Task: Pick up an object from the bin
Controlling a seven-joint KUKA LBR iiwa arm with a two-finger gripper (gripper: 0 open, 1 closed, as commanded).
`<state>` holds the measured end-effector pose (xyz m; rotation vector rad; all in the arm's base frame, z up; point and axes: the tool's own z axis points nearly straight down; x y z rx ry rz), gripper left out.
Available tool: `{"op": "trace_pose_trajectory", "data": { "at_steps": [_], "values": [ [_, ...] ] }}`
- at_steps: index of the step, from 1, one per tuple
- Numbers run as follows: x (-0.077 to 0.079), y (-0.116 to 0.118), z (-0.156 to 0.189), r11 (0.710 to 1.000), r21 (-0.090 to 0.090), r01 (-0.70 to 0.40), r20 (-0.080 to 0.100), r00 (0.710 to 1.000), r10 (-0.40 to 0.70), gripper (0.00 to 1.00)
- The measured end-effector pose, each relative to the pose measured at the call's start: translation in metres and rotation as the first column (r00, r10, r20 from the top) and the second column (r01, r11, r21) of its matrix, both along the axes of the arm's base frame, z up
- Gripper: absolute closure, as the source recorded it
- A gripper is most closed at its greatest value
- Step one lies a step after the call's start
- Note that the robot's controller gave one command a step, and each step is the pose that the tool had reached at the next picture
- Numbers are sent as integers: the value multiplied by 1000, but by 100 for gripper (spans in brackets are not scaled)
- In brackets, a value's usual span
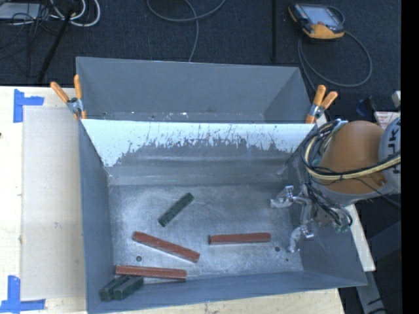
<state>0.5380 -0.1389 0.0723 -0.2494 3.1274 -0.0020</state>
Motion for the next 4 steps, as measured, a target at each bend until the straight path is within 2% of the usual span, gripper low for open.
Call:
{"op": "trace_pose_trajectory", "data": {
  "at_steps": [1, 2, 3, 4],
  "values": [
    [0, 0, 0, 1000, 0, 0, 0, 1000, 0, 0],
    [16, 66, 4, 994, 0, 105, 9, 994, -105, 100],
    [16, 66, 4, 995, 0, 104, 9, 994, -104, 100],
    [-5, 43, 150, 996, 1, 84, 0, 996, -84, 100]
  ]
}}
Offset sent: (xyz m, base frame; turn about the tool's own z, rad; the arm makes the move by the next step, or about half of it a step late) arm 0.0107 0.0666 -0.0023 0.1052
